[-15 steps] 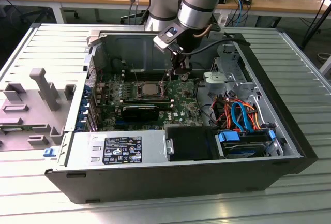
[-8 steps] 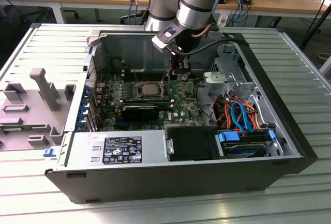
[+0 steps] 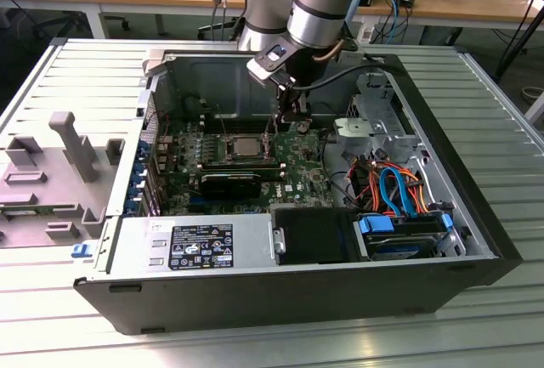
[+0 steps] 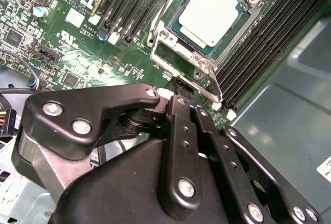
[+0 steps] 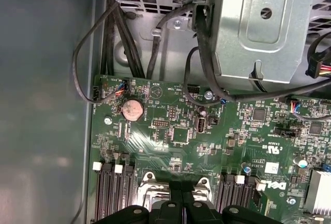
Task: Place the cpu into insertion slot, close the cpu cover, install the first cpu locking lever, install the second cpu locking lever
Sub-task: 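Close the cpu cover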
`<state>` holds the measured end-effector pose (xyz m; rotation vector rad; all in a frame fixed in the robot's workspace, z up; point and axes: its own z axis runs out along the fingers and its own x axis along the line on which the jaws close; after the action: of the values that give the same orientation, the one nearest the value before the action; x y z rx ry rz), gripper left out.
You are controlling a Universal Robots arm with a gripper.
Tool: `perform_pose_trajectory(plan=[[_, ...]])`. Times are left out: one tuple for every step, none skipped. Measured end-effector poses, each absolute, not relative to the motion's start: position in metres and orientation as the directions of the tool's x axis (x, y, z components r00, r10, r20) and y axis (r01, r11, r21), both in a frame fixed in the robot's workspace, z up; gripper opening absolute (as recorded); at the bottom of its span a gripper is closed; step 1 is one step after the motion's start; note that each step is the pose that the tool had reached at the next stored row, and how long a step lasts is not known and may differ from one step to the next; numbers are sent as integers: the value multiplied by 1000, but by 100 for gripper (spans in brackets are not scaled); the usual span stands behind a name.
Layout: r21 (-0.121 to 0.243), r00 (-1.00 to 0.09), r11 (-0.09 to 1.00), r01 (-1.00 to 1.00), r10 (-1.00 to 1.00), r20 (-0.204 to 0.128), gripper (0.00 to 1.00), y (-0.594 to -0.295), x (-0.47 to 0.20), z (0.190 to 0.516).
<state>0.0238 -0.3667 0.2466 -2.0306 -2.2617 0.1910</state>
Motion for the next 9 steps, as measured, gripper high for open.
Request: perform_pose_trajectory(plan=[[-157,-108,105,982,994,-12,11,-367,24,247],[-157,-108,105,982,994,-12,11,-367,23,247],[-157,-108,105,982,994,-12,11,-367,23,247],[-157,-108,105,982,994,-12,11,-367,22,247],[-157,-108,105,982,994,-12,11,-367,21,247],[-157,-108,105,982,994,-12,11,-367,21,247],[-157,-108,105,982,994,-12,11,-367,20,247],[-157,-108,105,982,994,-12,11,-367,20,247],[-157,-108,105,982,994,-12,11,-367,20,247]])
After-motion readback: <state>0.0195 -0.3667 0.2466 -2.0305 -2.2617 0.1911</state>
